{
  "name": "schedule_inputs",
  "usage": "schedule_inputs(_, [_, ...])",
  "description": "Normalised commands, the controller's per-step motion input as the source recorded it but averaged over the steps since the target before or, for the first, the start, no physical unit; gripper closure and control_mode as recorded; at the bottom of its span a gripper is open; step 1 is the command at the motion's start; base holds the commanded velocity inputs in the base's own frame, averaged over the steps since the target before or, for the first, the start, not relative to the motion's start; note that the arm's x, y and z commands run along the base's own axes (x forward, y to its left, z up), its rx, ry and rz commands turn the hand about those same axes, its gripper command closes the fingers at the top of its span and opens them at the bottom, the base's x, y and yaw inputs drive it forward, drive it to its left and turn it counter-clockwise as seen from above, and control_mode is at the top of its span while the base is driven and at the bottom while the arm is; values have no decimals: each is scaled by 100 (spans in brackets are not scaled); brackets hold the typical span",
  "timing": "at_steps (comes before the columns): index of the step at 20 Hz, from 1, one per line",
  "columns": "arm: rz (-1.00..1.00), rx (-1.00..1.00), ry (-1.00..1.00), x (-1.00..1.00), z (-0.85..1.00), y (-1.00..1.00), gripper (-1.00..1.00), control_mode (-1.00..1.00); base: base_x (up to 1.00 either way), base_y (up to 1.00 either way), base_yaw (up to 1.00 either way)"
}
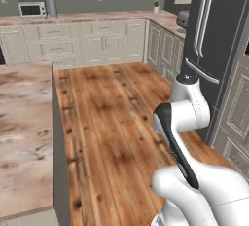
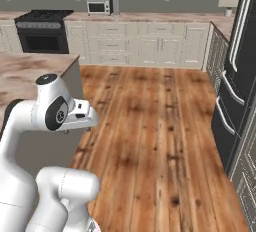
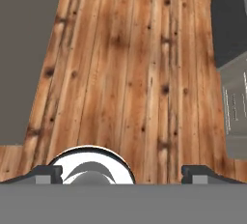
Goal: Move the hot dog bun to the plate on the dining table and place the condiment next to that plate. Then navigate to the fridge and take the sausage and place it on the plate as well.
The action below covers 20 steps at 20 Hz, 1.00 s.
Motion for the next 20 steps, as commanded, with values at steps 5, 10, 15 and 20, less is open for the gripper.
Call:
schedule_inputs(5, [0, 0, 0, 0, 0, 0, -100, 100, 100, -99, 5])
schedule_inputs(10, [0, 0, 0, 0, 0, 0, -100, 100, 100, -44, 1])
schedule_inputs(15, [0, 0, 0, 0, 0, 0, -100, 100, 100, -2, -9])
schedule_inputs(20, [0, 0, 0, 0, 0, 0, -100, 100, 100, 0, -26])
